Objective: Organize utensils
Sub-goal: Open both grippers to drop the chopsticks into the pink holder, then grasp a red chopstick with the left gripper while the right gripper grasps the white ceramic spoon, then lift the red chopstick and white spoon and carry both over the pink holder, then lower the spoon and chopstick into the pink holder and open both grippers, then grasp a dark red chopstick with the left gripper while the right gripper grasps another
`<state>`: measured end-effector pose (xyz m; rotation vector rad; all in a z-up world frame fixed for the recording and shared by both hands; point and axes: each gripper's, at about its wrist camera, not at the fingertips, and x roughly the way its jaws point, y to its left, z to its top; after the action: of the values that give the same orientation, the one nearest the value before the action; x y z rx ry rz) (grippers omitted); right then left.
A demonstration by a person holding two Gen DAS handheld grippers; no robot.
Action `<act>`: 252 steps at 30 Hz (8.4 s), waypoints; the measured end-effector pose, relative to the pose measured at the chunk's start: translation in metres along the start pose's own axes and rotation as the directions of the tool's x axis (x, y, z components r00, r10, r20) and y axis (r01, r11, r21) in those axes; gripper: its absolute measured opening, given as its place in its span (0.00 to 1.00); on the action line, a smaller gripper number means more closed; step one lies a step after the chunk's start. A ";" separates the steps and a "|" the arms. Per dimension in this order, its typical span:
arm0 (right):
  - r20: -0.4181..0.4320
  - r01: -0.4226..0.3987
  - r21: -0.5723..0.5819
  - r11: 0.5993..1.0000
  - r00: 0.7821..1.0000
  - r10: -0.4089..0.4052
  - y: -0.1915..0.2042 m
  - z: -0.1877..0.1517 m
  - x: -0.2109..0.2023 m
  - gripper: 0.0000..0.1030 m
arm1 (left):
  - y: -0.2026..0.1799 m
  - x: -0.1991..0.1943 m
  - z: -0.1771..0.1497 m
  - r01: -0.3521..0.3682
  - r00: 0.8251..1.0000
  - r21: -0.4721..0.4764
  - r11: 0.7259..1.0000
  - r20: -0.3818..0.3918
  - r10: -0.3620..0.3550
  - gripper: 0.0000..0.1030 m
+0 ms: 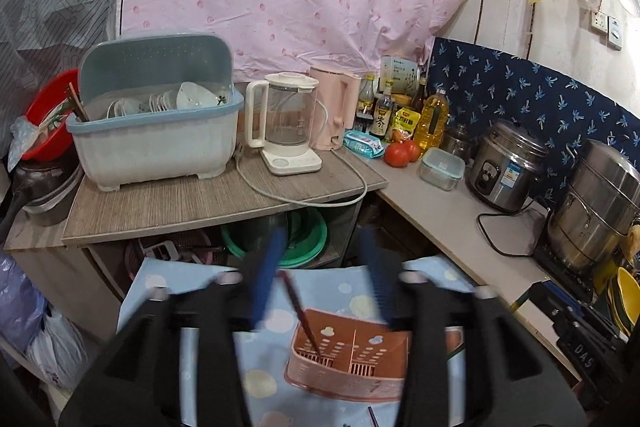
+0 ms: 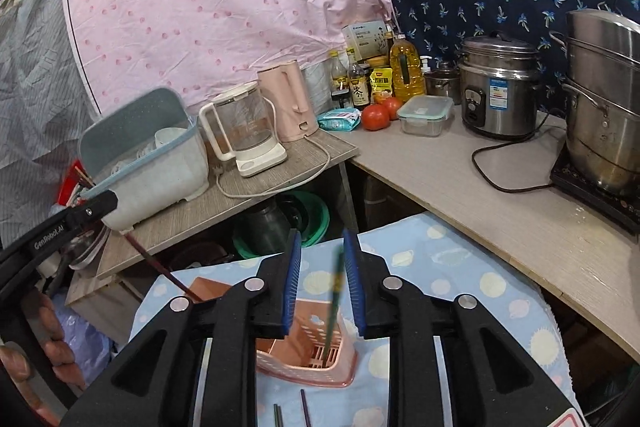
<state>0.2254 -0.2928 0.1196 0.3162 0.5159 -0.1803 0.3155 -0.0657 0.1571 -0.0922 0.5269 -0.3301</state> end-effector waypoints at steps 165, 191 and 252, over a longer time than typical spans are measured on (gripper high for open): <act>-0.261 -0.056 0.056 0.997 0.963 0.068 -0.022 -0.196 -0.091 0.06 | 0.062 -0.088 -0.308 -0.058 0.854 -0.057 0.997 -0.520 0.020 0.07; -0.039 -0.084 -0.051 0.995 0.996 0.082 0.016 -0.051 -0.058 0.06 | 0.006 -0.126 -0.008 0.030 0.999 0.036 0.999 0.015 -0.030 0.07; -0.422 -0.051 -0.050 0.997 0.906 0.025 -0.021 -0.272 -0.082 0.17 | 0.006 -0.116 -0.270 0.033 0.893 -0.019 0.999 -0.449 -0.038 0.45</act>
<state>0.0265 -0.2125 -0.0672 0.3068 0.9426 -0.0563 0.0862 -0.0225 -0.0211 -0.0350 0.9893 -0.3870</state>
